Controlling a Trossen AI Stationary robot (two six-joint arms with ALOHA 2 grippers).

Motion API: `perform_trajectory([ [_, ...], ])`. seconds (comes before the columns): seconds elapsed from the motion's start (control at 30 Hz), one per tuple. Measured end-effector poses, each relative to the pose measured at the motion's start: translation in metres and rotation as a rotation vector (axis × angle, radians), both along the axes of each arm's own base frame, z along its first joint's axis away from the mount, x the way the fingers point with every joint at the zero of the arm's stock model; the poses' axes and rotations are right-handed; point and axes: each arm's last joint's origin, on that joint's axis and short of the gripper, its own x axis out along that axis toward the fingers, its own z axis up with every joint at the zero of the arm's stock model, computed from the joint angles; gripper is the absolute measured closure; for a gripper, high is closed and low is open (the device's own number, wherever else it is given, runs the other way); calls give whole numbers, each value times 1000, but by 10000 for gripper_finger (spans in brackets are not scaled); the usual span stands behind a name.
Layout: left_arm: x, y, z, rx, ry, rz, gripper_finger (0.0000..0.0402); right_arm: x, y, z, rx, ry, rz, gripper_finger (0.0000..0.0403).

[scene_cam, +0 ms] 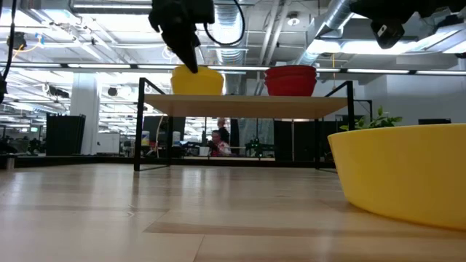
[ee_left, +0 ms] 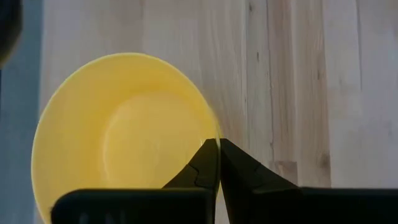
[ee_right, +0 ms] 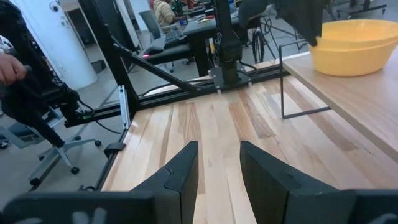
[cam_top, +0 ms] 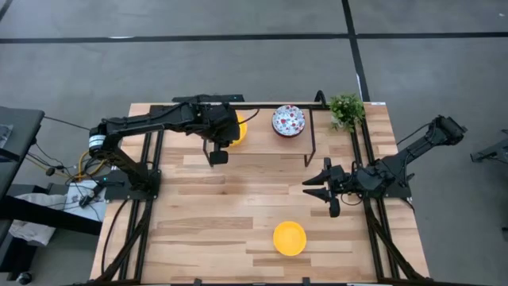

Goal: Pick & Place Mini bowls
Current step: Stack the top yellow bowl on top of the yellow bowl on the shelf

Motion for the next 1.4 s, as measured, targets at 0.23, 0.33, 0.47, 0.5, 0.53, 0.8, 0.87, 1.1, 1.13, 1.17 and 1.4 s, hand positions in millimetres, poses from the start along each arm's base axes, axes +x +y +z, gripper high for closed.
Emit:
perform_trajectory([
  [0.23,1,0,-5,5,-21,0,392,0,0,0,3,0,0,294],
  [0.33,0,0,-1,11,-53,0,392,0,0,0,3,0,0,294],
  [0.47,-4,-1,5,18,-79,-4,392,0,0,0,2,1,0,294],
  [0.5,-4,-1,6,19,-83,-4,392,0,0,0,2,1,0,294],
  [0.53,-4,-1,6,19,-84,-4,392,0,0,0,2,2,0,294],
  [0.8,-5,-1,7,21,-88,-6,383,0,0,0,0,3,-1,294],
  [0.87,-5,-1,7,22,-87,-7,371,0,0,0,0,3,-1,294],
  [1.1,-5,-1,7,20,-88,-4,317,0,0,0,2,1,0,294],
  [1.13,-5,-1,7,20,-88,-3,312,0,0,0,2,1,-1,294],
  [1.17,-5,-1,7,20,-88,-3,308,0,0,0,2,1,-1,294],
  [1.4,-6,-3,9,19,-90,-8,295,0,0,0,1,2,0,294],
])
